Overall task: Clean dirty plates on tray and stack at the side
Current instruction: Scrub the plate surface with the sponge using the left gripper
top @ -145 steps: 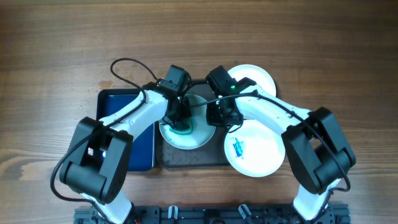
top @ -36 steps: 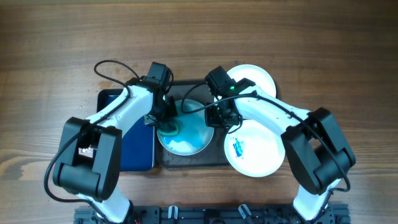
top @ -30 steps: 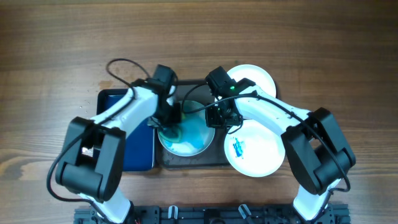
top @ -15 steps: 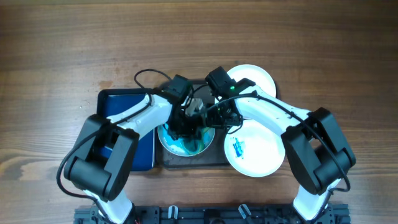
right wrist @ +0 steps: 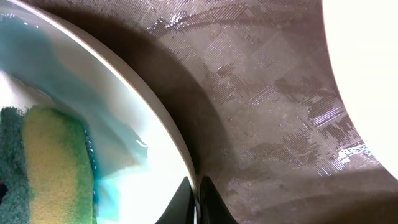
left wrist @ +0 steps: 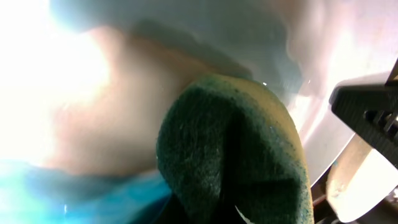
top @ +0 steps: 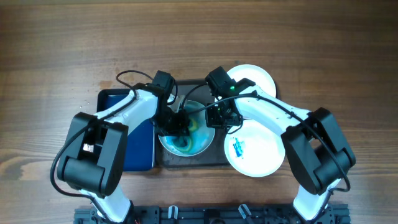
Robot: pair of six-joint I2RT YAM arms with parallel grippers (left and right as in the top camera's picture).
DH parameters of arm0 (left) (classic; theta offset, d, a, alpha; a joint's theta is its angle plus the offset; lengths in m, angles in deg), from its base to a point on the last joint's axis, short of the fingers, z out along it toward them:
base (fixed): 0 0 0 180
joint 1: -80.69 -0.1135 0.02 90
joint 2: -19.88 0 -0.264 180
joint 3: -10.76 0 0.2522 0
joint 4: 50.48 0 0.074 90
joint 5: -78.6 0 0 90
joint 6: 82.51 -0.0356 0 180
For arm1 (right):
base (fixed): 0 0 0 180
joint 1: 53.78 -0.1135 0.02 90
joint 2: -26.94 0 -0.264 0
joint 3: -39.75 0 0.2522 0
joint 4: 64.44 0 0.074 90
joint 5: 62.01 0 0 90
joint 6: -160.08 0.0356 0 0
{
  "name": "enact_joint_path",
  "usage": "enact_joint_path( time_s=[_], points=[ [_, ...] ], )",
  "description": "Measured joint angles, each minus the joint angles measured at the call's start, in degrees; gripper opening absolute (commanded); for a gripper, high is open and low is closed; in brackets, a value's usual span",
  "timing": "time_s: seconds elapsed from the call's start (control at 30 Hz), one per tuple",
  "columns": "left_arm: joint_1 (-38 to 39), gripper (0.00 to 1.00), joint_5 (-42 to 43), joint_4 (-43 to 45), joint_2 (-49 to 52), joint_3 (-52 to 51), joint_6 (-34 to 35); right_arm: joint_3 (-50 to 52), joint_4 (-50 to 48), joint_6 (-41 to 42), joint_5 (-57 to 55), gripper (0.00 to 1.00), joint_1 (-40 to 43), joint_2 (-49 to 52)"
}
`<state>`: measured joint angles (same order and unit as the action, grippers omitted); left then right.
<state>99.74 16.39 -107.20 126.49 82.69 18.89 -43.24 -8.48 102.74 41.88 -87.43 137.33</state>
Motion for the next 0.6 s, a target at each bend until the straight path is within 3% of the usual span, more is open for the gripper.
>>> enact_joint_path(
  time_s=[0.6],
  points=[
    [-4.42, 0.04, -7.52, 15.21, -0.96, -0.15, -9.09, 0.0, 0.28, -1.05, -0.02, 0.04, 0.04, 0.0]
  ],
)
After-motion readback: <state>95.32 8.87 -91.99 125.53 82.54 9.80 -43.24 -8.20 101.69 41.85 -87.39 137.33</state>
